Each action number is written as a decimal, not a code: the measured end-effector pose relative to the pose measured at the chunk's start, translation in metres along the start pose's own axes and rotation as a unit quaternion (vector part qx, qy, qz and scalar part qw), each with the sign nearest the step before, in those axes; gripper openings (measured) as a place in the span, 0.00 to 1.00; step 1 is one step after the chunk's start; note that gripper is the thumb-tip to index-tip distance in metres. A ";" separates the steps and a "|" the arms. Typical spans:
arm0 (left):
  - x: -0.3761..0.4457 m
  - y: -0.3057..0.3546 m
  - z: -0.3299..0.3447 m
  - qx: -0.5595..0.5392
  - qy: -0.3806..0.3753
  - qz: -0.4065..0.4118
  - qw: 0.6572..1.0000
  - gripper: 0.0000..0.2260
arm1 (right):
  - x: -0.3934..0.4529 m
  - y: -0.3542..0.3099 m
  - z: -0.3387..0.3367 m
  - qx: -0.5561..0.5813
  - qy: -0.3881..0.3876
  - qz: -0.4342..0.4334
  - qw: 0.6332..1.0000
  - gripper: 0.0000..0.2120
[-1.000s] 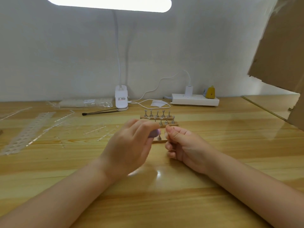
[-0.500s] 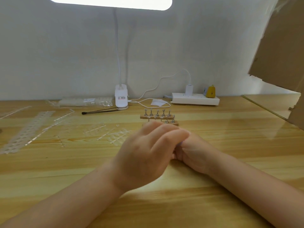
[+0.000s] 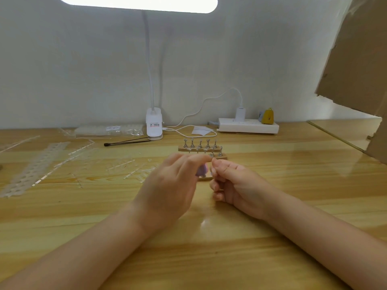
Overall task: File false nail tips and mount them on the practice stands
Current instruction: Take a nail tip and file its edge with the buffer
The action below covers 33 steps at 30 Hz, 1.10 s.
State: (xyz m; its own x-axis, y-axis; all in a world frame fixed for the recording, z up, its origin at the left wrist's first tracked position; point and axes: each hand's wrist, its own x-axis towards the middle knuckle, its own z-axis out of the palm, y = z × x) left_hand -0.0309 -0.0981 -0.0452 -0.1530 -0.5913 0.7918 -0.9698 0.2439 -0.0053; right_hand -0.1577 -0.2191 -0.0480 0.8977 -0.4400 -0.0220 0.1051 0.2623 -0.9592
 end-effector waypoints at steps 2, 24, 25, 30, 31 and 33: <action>0.002 0.001 -0.001 0.007 0.020 0.020 1.000 0.25 | 0.001 0.002 0.000 0.002 0.013 -0.006 1.000 0.09; 0.007 0.013 0.001 -0.017 0.043 0.048 0.998 0.18 | 0.000 0.002 -0.001 -0.047 -0.013 -0.009 0.999 0.09; 0.008 0.019 0.004 -0.026 0.040 0.068 0.997 0.19 | 0.000 0.002 -0.001 -0.068 -0.017 -0.007 0.997 0.09; 0.005 0.006 -0.002 0.000 0.021 0.016 1.000 0.18 | -0.002 0.000 0.001 -0.042 -0.020 -0.010 0.999 0.09; 0.004 0.004 -0.003 0.007 0.025 0.010 1.000 0.17 | -0.002 0.000 0.002 -0.033 -0.018 -0.012 0.999 0.08; 0.005 0.007 -0.002 -0.006 0.037 0.016 0.999 0.17 | -0.001 0.002 0.000 -0.023 -0.014 -0.017 0.999 0.07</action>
State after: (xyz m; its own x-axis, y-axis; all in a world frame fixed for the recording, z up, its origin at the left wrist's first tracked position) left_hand -0.0380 -0.0979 -0.0407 -0.1686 -0.5257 0.8338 -0.9622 0.2715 -0.0234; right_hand -0.1589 -0.2183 -0.0502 0.9056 -0.4238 0.0181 0.1166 0.2076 -0.9712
